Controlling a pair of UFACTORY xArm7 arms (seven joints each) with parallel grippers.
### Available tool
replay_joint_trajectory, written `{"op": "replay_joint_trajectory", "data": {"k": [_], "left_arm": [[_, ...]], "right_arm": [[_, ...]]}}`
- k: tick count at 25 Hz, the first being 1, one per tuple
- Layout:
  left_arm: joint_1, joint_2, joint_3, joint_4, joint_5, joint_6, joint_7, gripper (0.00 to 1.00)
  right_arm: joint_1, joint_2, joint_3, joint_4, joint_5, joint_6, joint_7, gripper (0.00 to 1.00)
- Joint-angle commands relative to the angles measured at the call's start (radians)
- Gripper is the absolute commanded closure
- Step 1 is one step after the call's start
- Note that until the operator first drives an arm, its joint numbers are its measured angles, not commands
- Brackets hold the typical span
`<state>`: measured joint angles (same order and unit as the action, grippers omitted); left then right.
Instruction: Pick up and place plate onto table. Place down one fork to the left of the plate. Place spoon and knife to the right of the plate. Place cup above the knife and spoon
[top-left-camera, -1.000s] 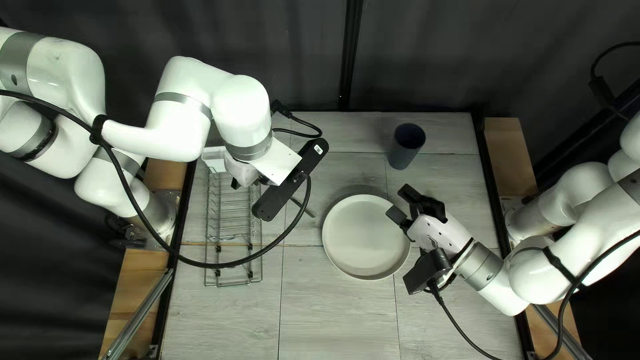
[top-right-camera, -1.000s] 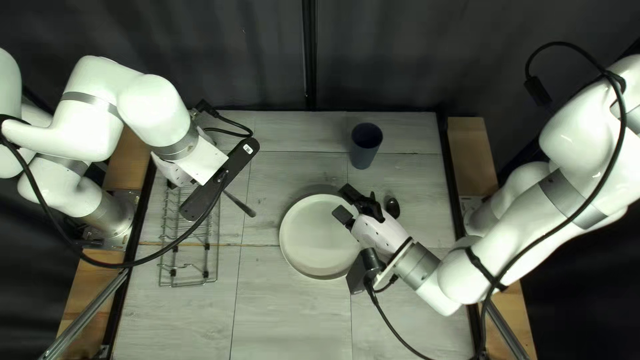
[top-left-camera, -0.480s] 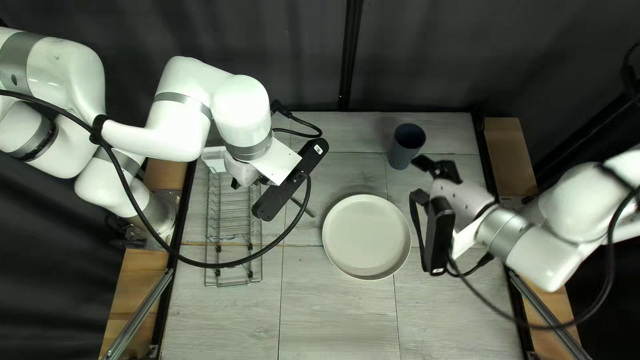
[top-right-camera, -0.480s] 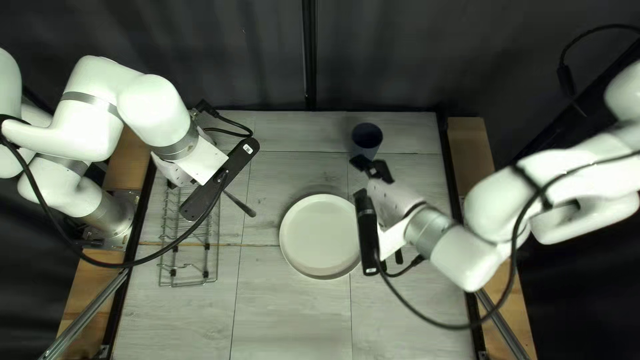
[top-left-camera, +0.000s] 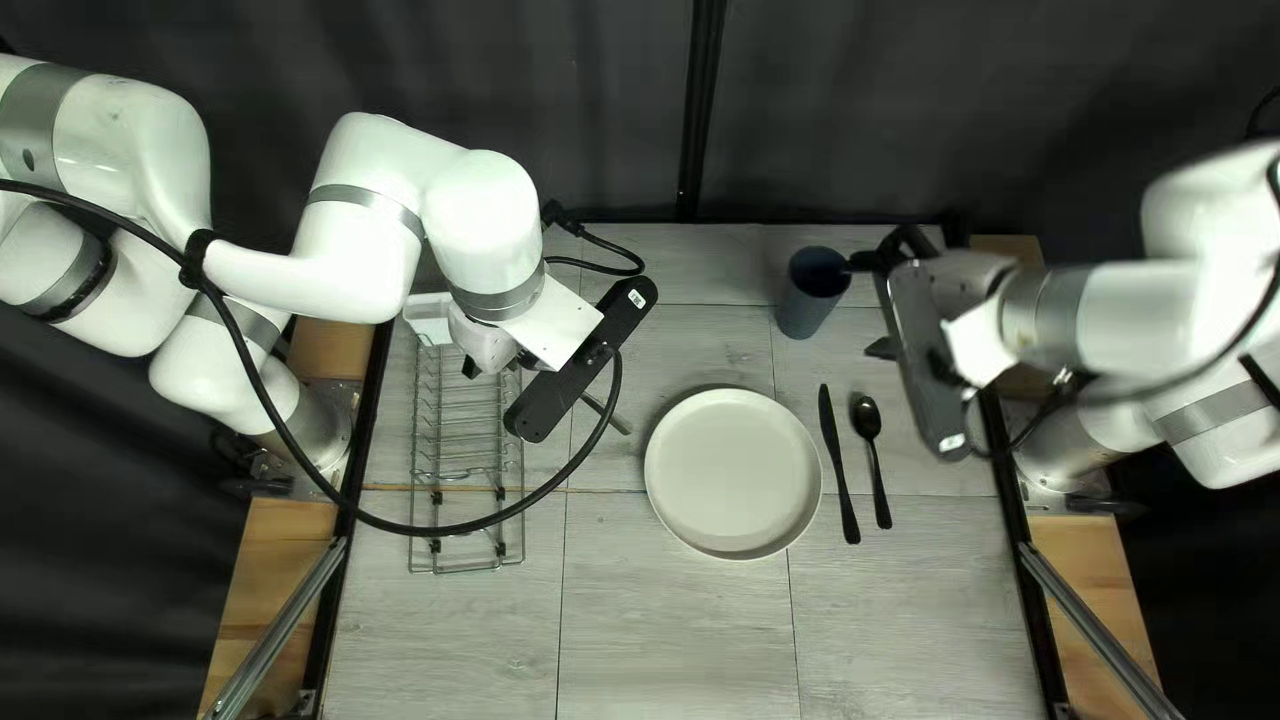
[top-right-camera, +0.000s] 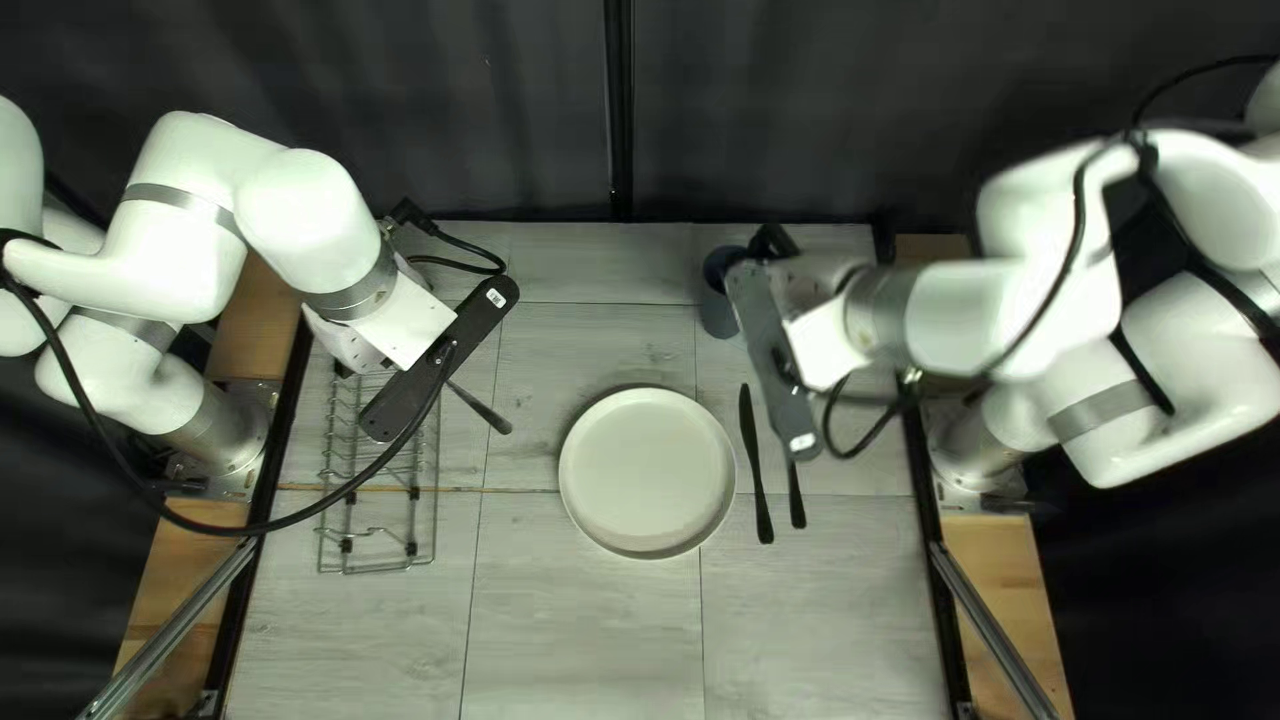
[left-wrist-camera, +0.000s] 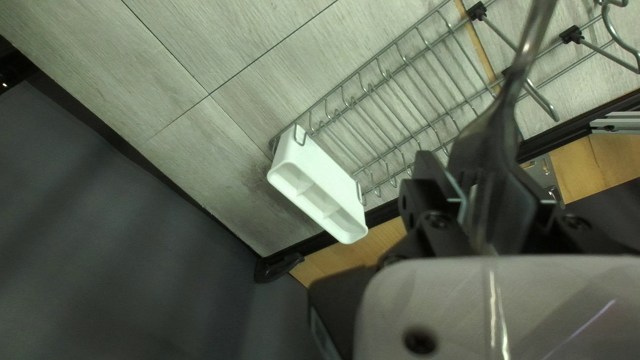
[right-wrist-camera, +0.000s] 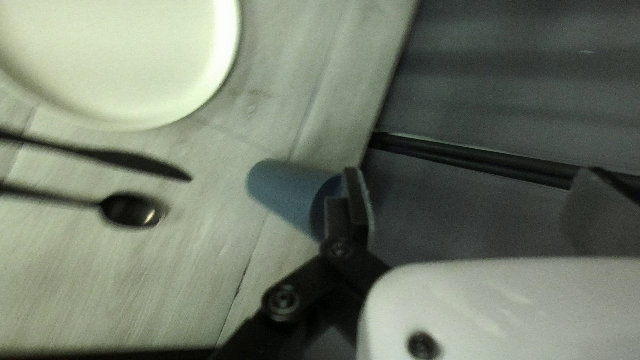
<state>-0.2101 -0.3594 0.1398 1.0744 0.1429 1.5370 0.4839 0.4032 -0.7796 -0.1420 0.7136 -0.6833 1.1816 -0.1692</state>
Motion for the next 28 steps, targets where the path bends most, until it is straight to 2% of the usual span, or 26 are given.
{"op": "replay_joint_trajectory", "data": {"k": [1, 5, 13, 23, 28], "left_arm": [[0.0, 0.0, 0.0, 0.0, 0.0, 0.0, 0.0, 1.0], [-0.006, 0.005, -0.001, -0.005, 0.001, -0.021, 0.016, 1.0], [-0.091, 0.06, -0.076, -0.04, 0.147, -0.137, 0.227, 1.0], [-0.089, 0.069, -0.064, -0.044, 0.128, -0.147, 0.238, 1.0], [-0.083, 0.141, 0.003, -0.093, 0.11, -0.248, 0.521, 1.0]], "right_arm": [[0.002, -0.002, -0.003, 0.002, 0.005, 0.004, -0.006, 0.0], [0.002, -0.002, -0.003, 0.002, 0.005, 0.004, -0.006, 0.0], [0.002, -0.002, -0.003, 0.002, 0.005, 0.004, -0.006, 0.0], [0.002, -0.002, -0.003, 0.002, 0.005, 0.004, -0.006, 0.0], [0.002, -0.002, -0.003, 0.002, 0.005, 0.004, -0.006, 0.0]]}}
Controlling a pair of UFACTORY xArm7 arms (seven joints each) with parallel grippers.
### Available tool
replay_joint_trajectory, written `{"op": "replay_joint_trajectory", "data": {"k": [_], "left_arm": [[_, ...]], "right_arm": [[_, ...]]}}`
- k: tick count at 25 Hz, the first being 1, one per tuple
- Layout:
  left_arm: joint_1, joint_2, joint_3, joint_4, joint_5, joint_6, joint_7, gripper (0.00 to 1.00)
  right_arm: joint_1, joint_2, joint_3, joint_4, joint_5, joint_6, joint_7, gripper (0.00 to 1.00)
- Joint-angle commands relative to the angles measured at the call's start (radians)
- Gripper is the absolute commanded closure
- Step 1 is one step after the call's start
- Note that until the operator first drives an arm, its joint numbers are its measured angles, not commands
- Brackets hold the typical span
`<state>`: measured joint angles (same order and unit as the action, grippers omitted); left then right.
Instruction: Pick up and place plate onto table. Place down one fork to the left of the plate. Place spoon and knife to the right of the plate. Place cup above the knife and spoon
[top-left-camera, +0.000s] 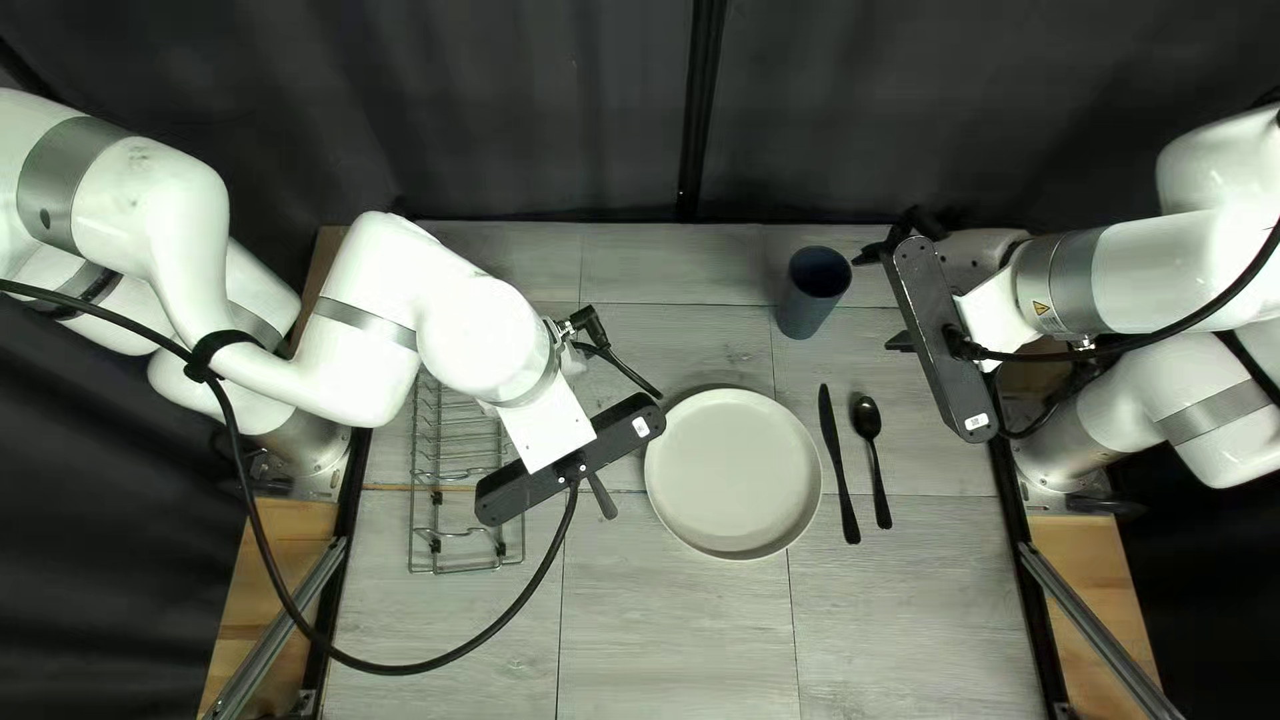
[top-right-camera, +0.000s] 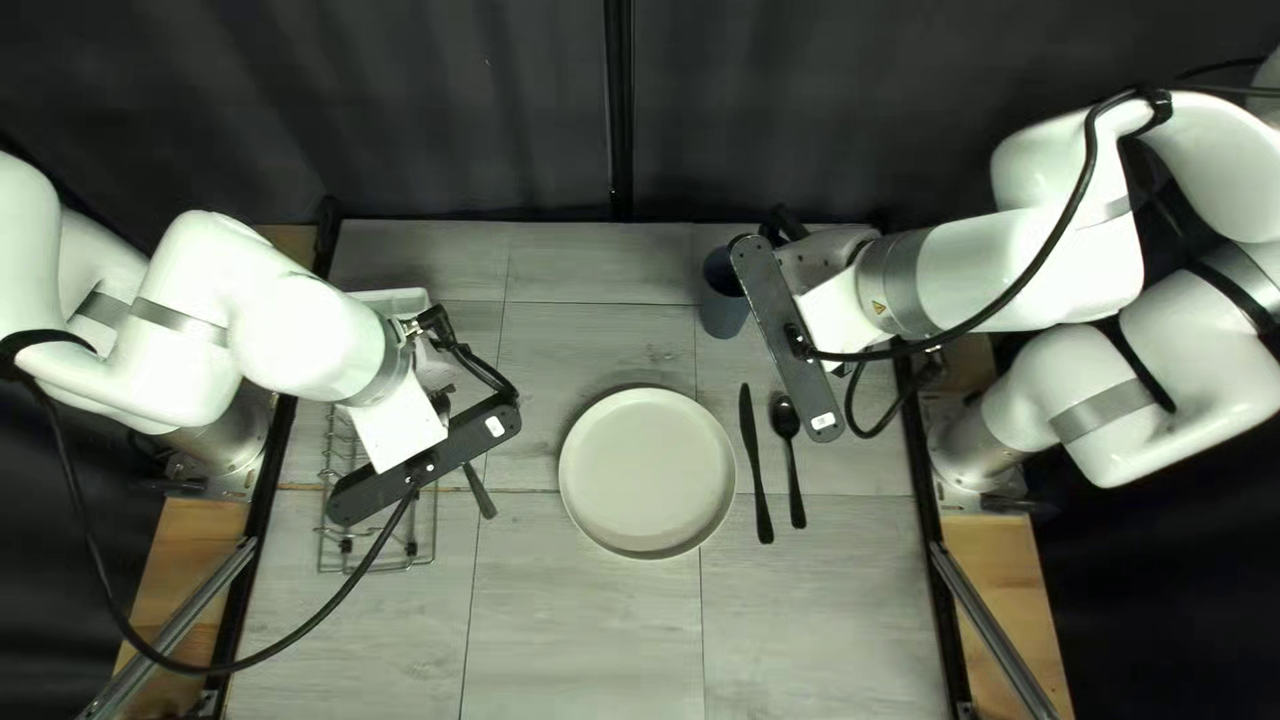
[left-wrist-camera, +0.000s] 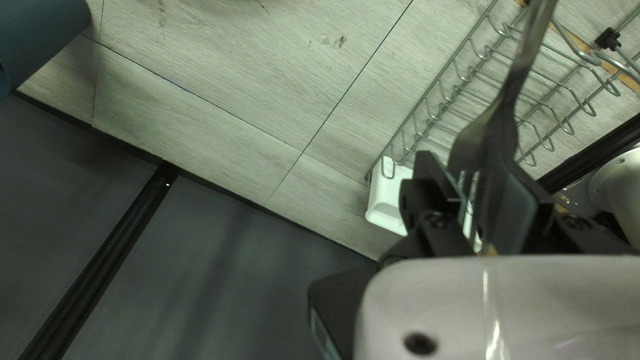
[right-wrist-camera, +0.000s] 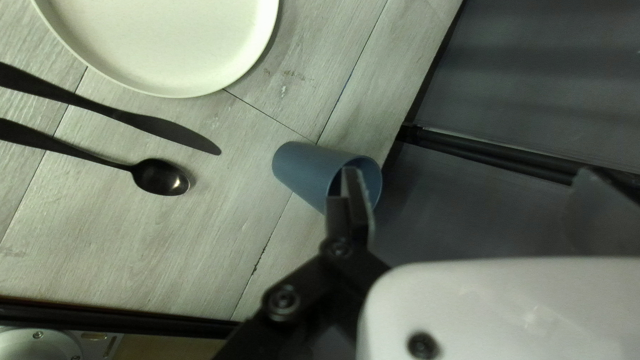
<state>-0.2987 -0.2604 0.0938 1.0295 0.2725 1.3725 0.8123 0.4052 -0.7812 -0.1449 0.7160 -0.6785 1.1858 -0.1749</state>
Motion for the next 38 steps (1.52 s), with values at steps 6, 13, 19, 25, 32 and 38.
{"op": "replay_joint_trajectory", "data": {"k": [6, 13, 19, 25, 32, 38], "left_arm": [[0.006, 0.087, 0.08, -0.119, -0.022, -0.213, 0.403, 1.0], [0.02, 0.149, 0.101, -0.186, 0.013, -0.386, 0.462, 1.0], [0.029, 0.249, 0.113, -0.192, -0.001, -0.512, 0.472, 1.0], [0.038, 0.33, 0.116, -0.191, -0.022, -0.586, 0.495, 1.0], [0.046, 0.361, 0.12, -0.229, -0.026, -0.663, 0.505, 1.0], [0.053, 0.406, 0.124, -0.26, -0.02, -0.751, 0.505, 1.0]], "right_arm": [[0.0, 0.0, 0.0, 0.0, 0.0, 0.0, 0.0, 0.0], [0.0, 0.0, 0.0, 0.0, 0.0, 0.0, 0.0, 0.0], [0.0, 0.0, 0.0, 0.0, 0.0, 0.0, 0.0, 0.0], [0.0, 0.0, 0.0, 0.0, 0.0, 0.0, 0.0, 0.0], [0.0, 0.0, 0.0, 0.0, 0.0, 0.0, 0.0, 0.0], [0.0, 0.0, 0.0, 0.0, 0.0, 0.0, 0.0, 0.0]]}}
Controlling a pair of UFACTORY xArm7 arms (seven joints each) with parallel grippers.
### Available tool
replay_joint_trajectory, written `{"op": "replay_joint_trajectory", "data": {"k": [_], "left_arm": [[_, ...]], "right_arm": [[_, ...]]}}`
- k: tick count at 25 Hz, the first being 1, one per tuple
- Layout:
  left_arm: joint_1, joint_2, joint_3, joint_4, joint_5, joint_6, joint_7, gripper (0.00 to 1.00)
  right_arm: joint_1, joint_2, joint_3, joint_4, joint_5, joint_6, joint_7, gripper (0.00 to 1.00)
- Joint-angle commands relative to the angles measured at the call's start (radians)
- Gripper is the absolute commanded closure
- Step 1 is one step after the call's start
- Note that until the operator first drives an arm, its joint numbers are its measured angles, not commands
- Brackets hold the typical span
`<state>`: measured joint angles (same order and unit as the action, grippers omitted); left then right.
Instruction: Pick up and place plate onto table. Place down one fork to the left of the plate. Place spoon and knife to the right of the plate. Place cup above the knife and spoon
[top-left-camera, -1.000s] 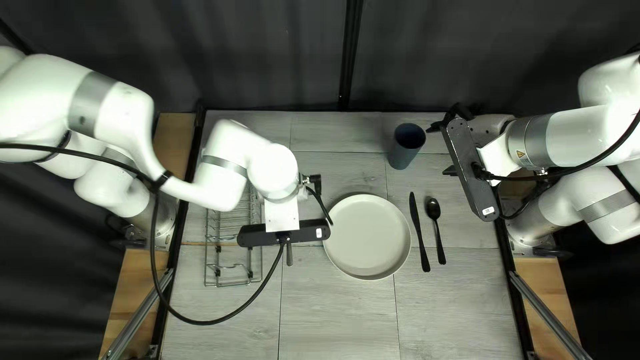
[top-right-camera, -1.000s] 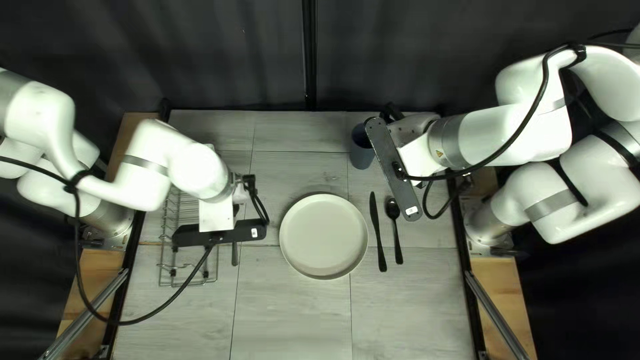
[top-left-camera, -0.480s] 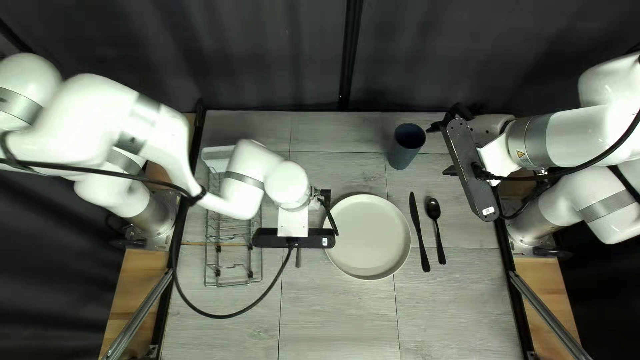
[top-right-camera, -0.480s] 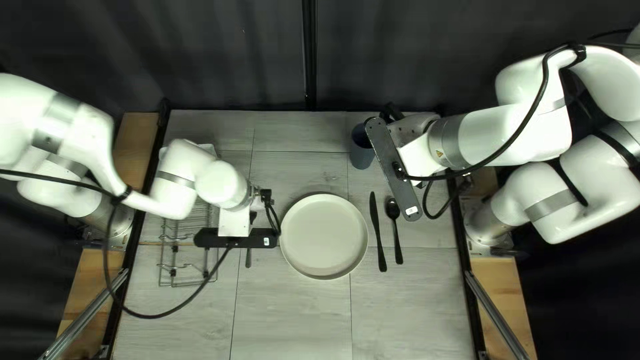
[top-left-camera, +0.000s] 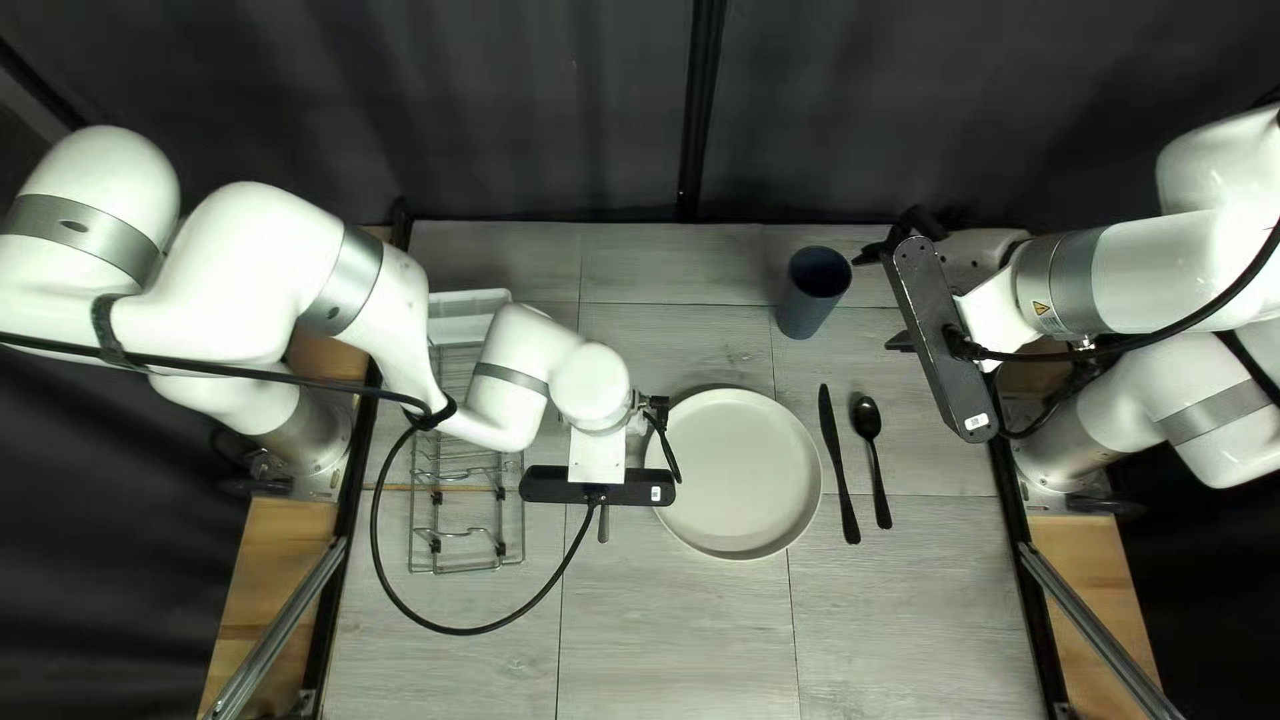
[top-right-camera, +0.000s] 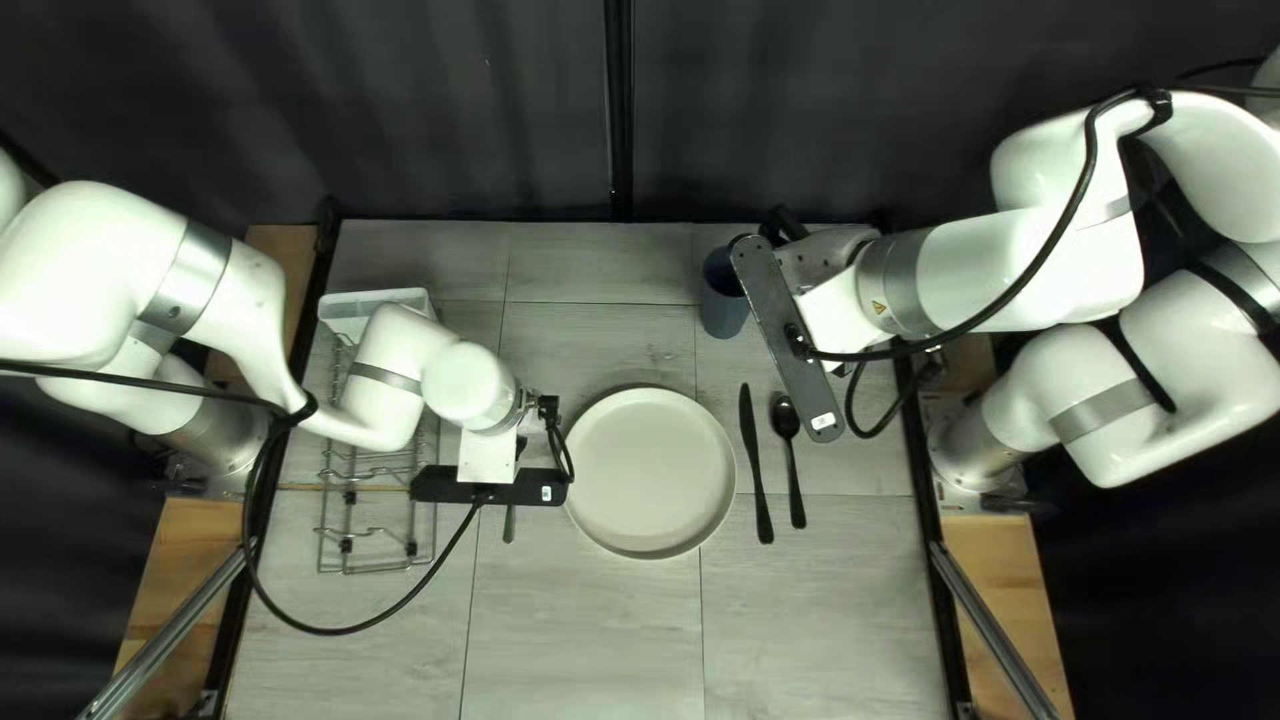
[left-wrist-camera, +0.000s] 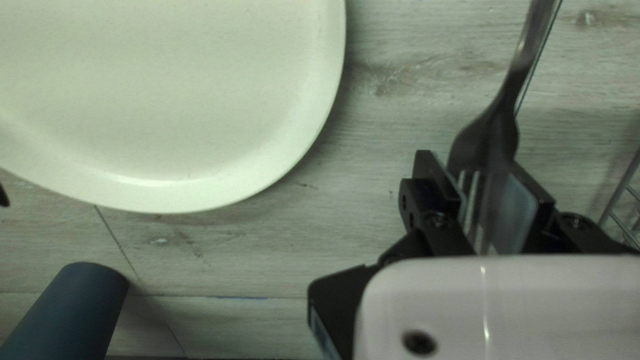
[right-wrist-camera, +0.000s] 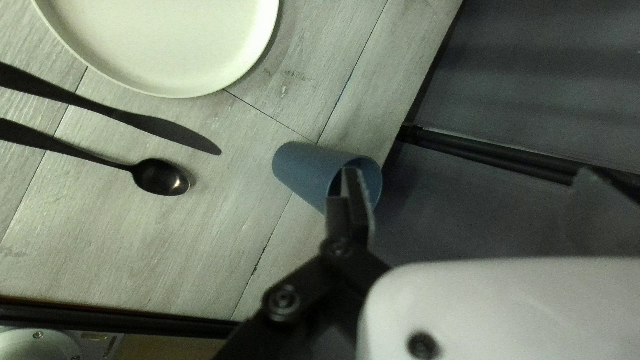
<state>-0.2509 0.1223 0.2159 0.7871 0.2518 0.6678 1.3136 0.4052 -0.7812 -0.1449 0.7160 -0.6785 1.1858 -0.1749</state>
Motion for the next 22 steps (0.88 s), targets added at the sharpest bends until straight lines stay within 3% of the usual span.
{"op": "replay_joint_trajectory", "data": {"k": [1, 17, 19, 20, 21, 22], "left_arm": [[0.006, 0.031, 0.002, -0.02, 0.0, -0.058, 0.004, 1.0], [0.006, 0.133, 0.016, -0.022, 0.035, -0.141, -0.028, 1.0], [0.006, 0.123, 0.017, -0.029, 0.036, -0.136, -0.025, 0.9], [0.006, 0.119, 0.017, -0.032, 0.037, -0.133, -0.024, 0.13], [0.006, 0.118, 0.018, -0.032, 0.038, -0.131, -0.024, 0.0], [0.007, 0.12, 0.018, -0.032, 0.038, -0.133, -0.023, 0.0]], "right_arm": [[0.0, 0.0, 0.0, 0.0, 0.0, 0.0, 0.0, 0.0], [0.0, 0.0, 0.0, 0.0, 0.0, 0.0, 0.0, 0.0], [0.0, 0.0, 0.0, 0.0, 0.0, 0.0, 0.0, 0.0], [0.0, 0.0, 0.0, 0.0, 0.0, 0.0, 0.0, 0.0], [0.0, 0.0, 0.0, 0.0, 0.0, 0.0, 0.0, 0.0], [0.0, 0.0, 0.0, 0.0, 0.0, 0.0, 0.0, 0.0]]}}
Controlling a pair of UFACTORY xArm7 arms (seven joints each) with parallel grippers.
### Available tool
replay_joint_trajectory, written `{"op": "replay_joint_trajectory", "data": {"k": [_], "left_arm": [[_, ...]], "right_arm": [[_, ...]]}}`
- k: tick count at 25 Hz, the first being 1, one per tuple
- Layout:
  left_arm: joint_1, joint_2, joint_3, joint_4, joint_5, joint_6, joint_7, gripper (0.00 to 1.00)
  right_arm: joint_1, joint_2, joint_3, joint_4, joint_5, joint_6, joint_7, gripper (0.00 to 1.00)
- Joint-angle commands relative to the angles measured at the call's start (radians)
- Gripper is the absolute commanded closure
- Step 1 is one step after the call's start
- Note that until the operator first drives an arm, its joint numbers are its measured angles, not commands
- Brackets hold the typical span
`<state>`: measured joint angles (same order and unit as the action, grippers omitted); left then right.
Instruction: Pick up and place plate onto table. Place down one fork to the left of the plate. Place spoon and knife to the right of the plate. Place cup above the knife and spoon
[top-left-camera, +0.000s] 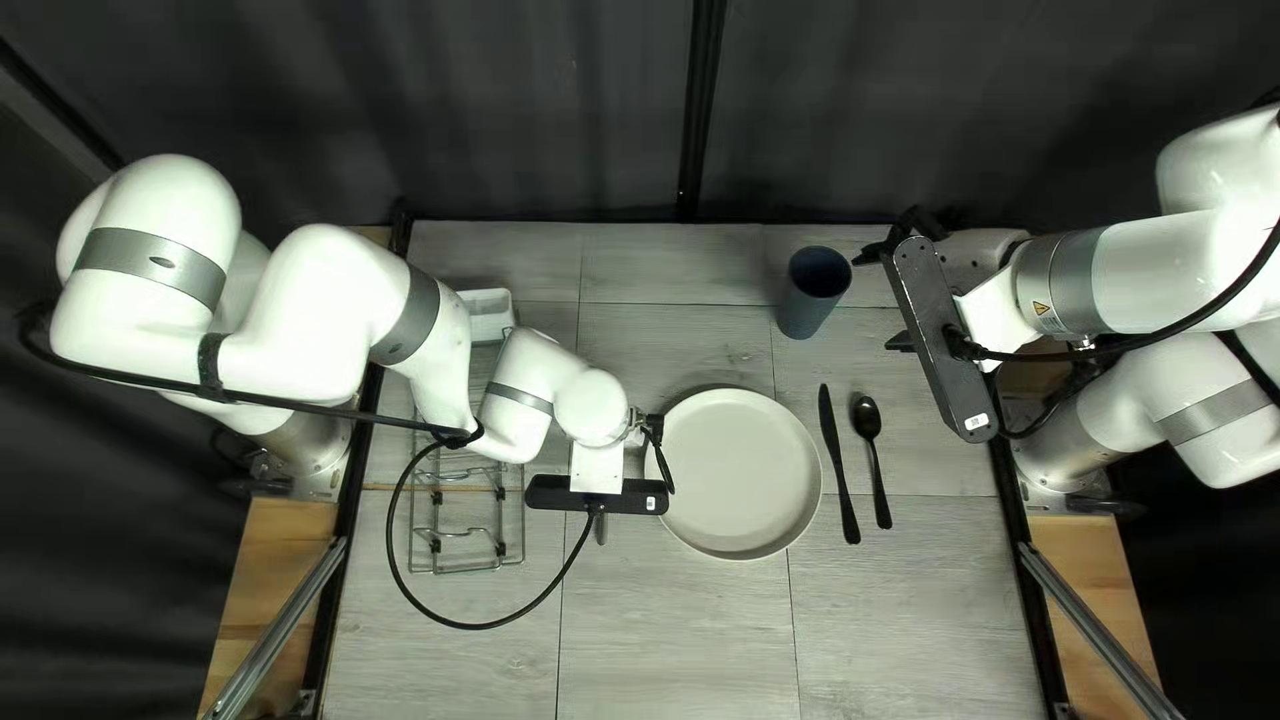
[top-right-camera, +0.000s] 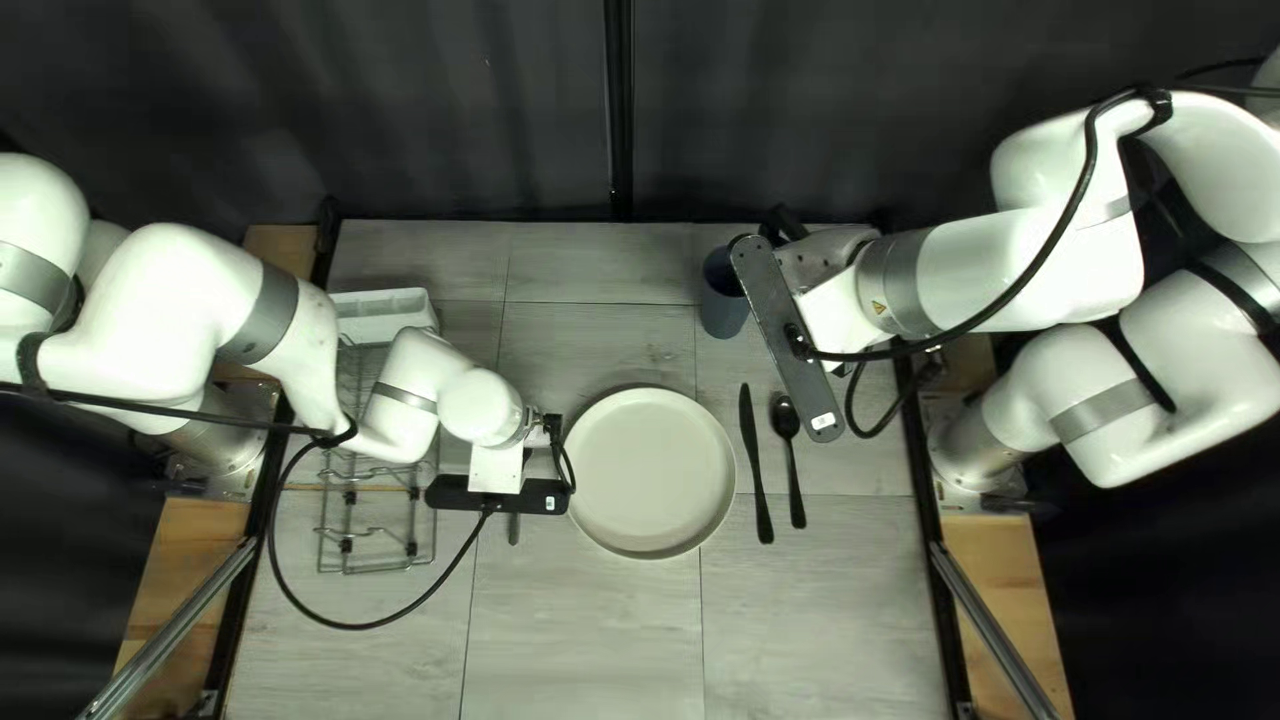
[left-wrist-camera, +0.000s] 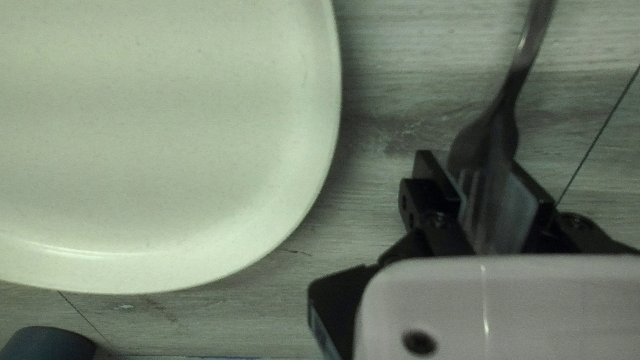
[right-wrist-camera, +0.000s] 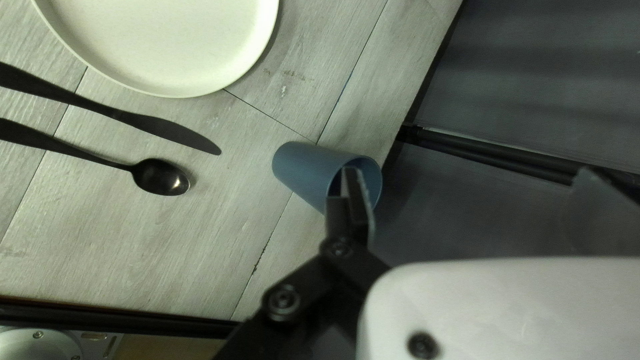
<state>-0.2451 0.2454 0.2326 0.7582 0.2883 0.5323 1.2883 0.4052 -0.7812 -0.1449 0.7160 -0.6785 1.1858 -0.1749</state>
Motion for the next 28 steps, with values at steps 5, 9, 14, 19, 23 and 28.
{"op": "replay_joint_trajectory", "data": {"k": [5, 9, 14, 19, 23, 28], "left_arm": [[0.007, -0.011, 0.007, -0.01, 0.003, 0.001, 0.007, 0.0], [0.008, -0.091, 0.017, -0.028, 0.012, 0.053, 0.007, 0.0], [0.009, -0.246, 0.022, -0.049, 0.044, 0.181, -0.035, 0.0], [0.005, -0.385, -0.007, 0.0, 0.051, 0.383, -0.116, 0.0], [0.003, -0.518, -0.033, 0.044, 0.02, 0.557, -0.173, 0.0], [0.022, -0.635, -0.017, 0.049, -0.073, 0.634, -0.26, 0.0]], "right_arm": [[0.0, 0.0, 0.0, 0.0, 0.0, 0.0, 0.0, 0.0], [0.0, 0.0, 0.0, 0.0, 0.0, 0.0, 0.0, 0.0], [0.0, 0.0, 0.0, 0.0, 0.0, 0.0, 0.0, 0.0], [0.0, 0.0, 0.0, 0.0, 0.0, 0.0, 0.0, 0.0], [0.0, 0.0, 0.0, 0.0, 0.0, 0.0, 0.0, 0.0], [0.0, 0.0, 0.0, 0.0, 0.0, 0.0, 0.0, 0.0]]}}
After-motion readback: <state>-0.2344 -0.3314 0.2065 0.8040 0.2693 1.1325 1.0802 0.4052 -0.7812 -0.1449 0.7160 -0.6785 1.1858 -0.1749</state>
